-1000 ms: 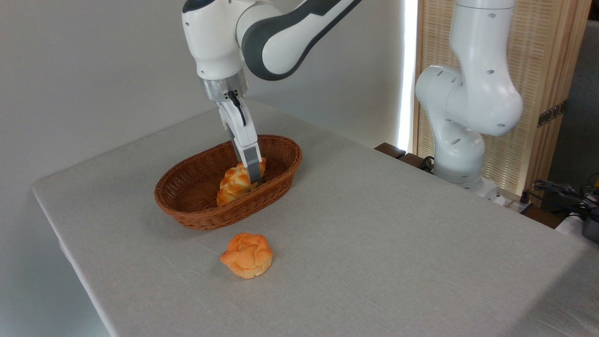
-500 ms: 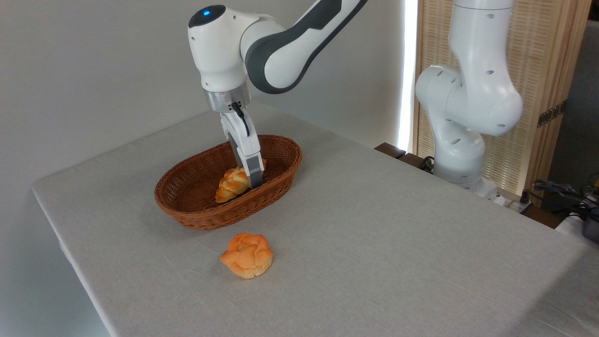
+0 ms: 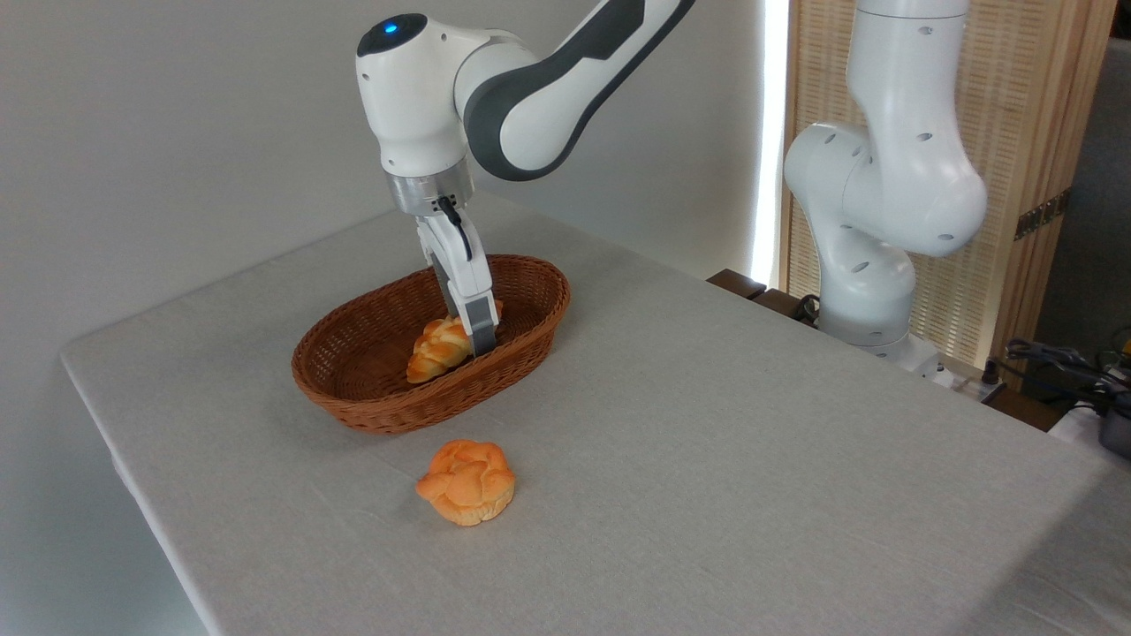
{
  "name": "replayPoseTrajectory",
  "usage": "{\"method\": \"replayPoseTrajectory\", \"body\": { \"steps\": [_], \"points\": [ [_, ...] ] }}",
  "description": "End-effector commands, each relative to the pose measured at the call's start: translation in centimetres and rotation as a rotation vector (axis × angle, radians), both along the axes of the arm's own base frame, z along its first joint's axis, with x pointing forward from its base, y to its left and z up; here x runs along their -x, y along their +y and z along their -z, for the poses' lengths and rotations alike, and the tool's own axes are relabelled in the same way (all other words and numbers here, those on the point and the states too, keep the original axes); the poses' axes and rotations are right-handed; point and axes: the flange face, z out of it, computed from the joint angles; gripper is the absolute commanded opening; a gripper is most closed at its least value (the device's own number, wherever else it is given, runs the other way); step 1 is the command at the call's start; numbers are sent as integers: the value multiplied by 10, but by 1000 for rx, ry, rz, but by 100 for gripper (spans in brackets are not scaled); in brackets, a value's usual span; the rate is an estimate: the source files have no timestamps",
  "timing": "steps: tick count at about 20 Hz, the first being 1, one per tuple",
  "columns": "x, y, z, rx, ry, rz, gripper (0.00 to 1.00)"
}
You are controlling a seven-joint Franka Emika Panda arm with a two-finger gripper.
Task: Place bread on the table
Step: 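Close the gripper on the braided bread roll in the basket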
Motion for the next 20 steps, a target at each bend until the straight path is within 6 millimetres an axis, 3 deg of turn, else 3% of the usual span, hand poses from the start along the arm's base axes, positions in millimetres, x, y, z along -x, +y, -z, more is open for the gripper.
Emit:
{"method": "replayPoseTrajectory", "body": {
  "steps": [1,4,6,20],
  "points": [
    [1,-2,8,9,7,-17,70],
    [1,-2,6,9,6,-7,40],
    [0,-2,6,10,4,-5,32],
    [-10,2,-7,22,-20,-23,30]
  ]
}}
